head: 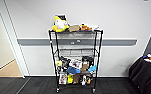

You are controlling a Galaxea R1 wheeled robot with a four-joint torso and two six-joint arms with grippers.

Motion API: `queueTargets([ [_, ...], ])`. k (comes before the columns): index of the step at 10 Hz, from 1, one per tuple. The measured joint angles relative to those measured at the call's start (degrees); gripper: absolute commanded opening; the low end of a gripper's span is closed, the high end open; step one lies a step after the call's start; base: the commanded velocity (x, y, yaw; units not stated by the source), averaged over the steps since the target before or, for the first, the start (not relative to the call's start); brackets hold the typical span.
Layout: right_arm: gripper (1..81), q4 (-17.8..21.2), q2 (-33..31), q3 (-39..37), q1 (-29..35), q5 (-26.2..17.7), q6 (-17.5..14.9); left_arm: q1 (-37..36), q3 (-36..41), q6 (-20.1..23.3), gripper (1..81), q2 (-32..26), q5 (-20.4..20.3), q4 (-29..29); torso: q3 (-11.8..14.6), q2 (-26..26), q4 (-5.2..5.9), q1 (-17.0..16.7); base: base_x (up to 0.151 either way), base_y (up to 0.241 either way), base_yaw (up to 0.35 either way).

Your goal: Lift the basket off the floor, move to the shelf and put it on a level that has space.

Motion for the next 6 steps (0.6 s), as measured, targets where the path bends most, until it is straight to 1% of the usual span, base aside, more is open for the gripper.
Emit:
queueTargets([
  [2,1.0,0.0,0.0,0.0,-0.1,-0.1,0.0,0.1,0.0,0.0,1.0,0.1,0.1,0.0,0.4,0.4,0.00,-0.3,0.000,0.000,0.000],
  [6,1.0,0.0,-0.1,0.0,-0.1,0.1,0.0,0.1,0.2,0.0,1.0,0.0,0.0,0.0,0.3,0.5,0.00,-0.3,0.000,0.000,0.000],
])
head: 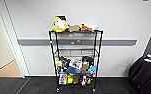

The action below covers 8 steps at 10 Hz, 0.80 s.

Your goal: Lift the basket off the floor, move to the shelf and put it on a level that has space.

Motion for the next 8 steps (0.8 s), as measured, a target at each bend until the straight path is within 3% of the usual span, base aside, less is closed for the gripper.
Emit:
queueTargets([
  [8,1.0,0.0,-0.2,0.7,-0.2,0.5,0.0,0.1,3.6,0.0,1.0,-2.1,-1.0,0.0,0.0,0.0,0.00,-0.1,0.091,0.000,0.000],
])
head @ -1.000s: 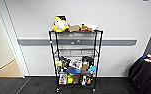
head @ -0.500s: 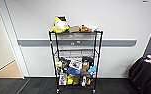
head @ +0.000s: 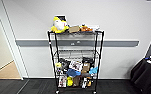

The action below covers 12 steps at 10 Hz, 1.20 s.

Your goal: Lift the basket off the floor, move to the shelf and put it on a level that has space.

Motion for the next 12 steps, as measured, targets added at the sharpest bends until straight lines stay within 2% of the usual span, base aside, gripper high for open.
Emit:
queueTargets([
  [6,1.0,0.0,-4.9,7.8,2.0,0.7,0.0,-0.7,4.0,0.0,1.0,-1.7,-0.7,0.0,0.0,0.0,0.00,0.0,0.103,0.000,0.000],
  [12,1.0,0.1,-7.3,12.4,4.1,1.0,0.2,-2.6,8.9,0.0,1.0,-4.8,-1.0,-0.1,0.0,0.0,0.00,0.0,0.126,0.000,0.000],
])
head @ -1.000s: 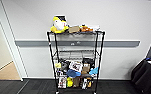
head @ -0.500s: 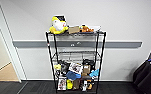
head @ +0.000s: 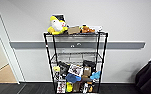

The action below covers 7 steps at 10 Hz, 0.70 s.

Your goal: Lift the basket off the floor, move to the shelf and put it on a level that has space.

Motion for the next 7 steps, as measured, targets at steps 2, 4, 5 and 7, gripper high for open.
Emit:
queueTargets([
  [2,1.0,0.0,-0.7,1.0,0.0,0.3,0.0,0.0,1.9,0.0,1.0,-0.8,-0.1,0.0,0.0,0.0,0.00,0.0,0.128,0.000,0.000],
  [4,1.0,0.1,-1.4,2.5,0.9,0.4,0.0,-0.3,3.6,0.0,1.0,-1.7,-0.5,-0.1,0.0,0.0,0.00,0.0,0.128,0.000,0.000],
  [5,1.0,0.2,-1.4,3.1,1.4,0.7,0.0,-0.4,4.6,0.0,1.0,-2.6,-0.7,-0.1,0.0,0.0,0.00,0.0,0.129,0.000,0.000],
  [7,1.0,0.2,-1.6,3.5,1.5,0.7,0.0,-1.1,6.3,0.0,1.0,-3.6,-1.1,-0.2,0.0,0.0,0.00,0.0,0.129,0.000,0.000],
])
